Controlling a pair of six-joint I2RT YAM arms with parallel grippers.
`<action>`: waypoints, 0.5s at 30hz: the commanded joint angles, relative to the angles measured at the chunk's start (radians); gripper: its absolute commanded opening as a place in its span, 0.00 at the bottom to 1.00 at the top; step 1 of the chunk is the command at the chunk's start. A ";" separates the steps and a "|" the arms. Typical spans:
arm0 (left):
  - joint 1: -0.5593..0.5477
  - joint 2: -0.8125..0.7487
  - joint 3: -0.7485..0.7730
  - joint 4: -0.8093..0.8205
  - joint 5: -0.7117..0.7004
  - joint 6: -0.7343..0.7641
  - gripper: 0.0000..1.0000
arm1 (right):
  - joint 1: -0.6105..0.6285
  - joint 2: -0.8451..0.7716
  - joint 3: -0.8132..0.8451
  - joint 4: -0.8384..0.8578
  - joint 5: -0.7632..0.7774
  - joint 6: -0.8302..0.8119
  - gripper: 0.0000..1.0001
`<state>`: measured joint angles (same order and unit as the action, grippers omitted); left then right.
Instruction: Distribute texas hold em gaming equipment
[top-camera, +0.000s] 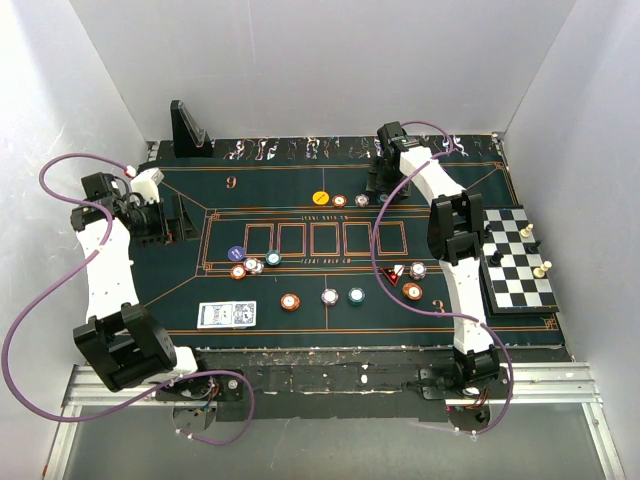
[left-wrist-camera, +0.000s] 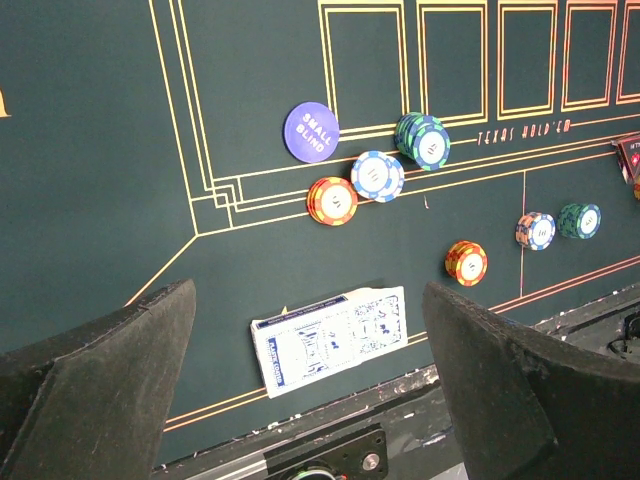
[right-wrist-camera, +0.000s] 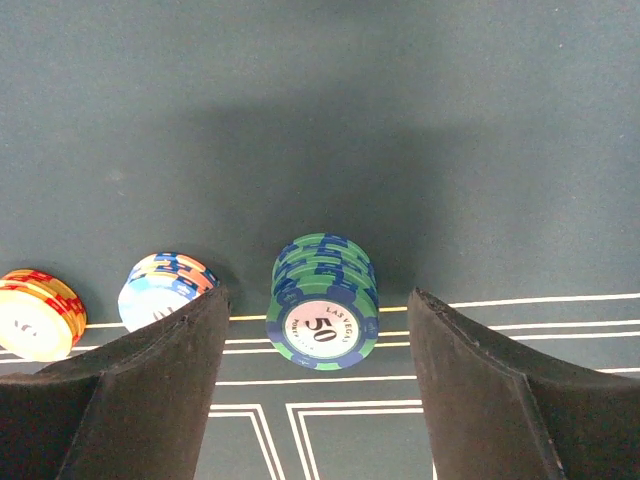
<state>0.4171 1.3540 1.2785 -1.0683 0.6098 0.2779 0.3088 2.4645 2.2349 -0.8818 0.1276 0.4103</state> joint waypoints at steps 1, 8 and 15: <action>0.003 -0.029 -0.010 0.010 0.007 0.010 0.98 | 0.003 -0.042 0.028 -0.034 0.000 0.002 0.80; 0.003 -0.064 -0.004 -0.009 0.022 0.003 0.98 | 0.030 -0.271 -0.075 -0.046 0.029 0.002 0.83; 0.003 -0.108 -0.010 -0.022 0.030 -0.003 0.98 | 0.209 -0.614 -0.470 0.015 0.095 0.008 0.87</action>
<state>0.4171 1.3018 1.2705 -1.0809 0.6140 0.2768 0.3885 2.0399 1.9495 -0.8955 0.1814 0.4129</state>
